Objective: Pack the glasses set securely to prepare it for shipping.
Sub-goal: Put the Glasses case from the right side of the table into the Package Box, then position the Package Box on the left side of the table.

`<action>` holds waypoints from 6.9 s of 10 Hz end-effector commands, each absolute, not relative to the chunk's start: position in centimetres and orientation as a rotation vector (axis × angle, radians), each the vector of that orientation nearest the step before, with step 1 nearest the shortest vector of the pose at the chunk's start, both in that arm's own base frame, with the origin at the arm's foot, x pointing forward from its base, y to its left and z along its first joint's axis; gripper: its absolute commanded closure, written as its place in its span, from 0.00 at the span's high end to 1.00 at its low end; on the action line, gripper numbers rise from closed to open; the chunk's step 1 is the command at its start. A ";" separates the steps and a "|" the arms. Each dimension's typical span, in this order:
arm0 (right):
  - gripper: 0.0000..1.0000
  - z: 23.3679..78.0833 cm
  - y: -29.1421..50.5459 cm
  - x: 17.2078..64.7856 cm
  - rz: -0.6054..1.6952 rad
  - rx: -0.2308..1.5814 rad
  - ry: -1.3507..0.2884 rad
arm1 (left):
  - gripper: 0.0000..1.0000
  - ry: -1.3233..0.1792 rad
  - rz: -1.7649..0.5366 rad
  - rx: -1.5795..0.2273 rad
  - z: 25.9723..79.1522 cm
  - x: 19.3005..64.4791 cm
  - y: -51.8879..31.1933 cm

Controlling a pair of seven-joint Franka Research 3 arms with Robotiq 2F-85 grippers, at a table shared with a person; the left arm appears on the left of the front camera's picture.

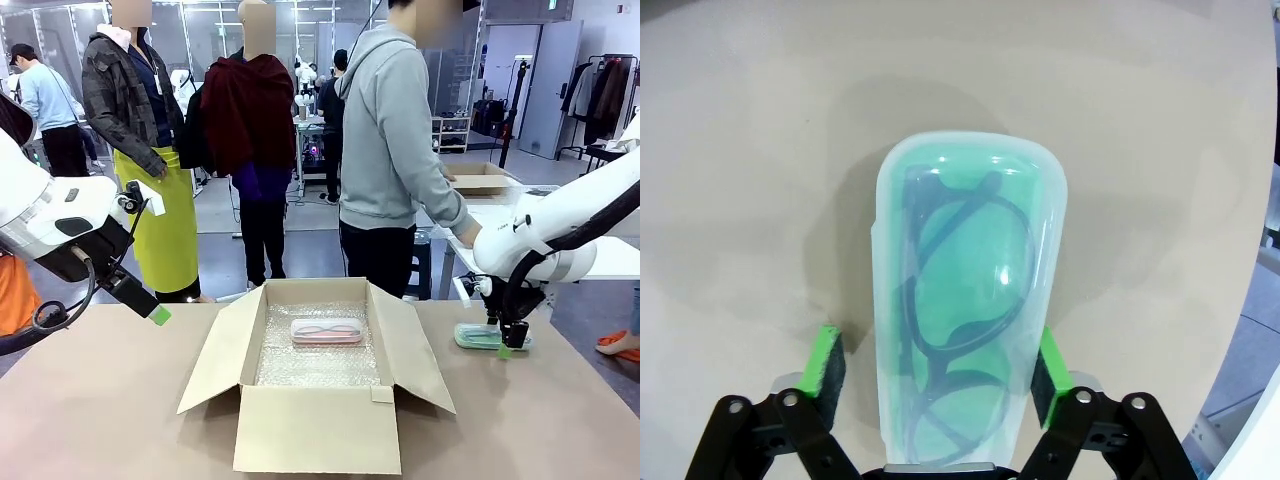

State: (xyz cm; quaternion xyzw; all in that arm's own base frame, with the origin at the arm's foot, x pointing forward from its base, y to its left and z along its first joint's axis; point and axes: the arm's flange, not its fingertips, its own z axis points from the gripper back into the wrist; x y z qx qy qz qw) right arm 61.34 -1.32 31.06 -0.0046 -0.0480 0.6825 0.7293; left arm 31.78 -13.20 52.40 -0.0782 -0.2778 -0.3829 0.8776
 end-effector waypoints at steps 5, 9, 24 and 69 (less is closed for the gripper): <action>0.27 32.9 -1.6 60.5 1.513 -0.009 -0.146 | 1.00 -0.580 -0.800 -0.170 52.4 31.7 -13.0; 0.27 40.0 0.8 56.0 1.519 -0.019 -0.136 | 1.00 -0.580 -0.800 -0.170 52.4 31.7 -13.0; 0.64 47.0 6.0 51.5 1.546 -0.071 -0.199 | 1.00 -0.580 -0.800 -0.170 52.4 31.7 -13.0; 1.00 34.9 37.4 51.1 1.518 -0.032 -0.099 | 1.00 -0.580 -0.800 -0.170 52.4 31.7 -13.0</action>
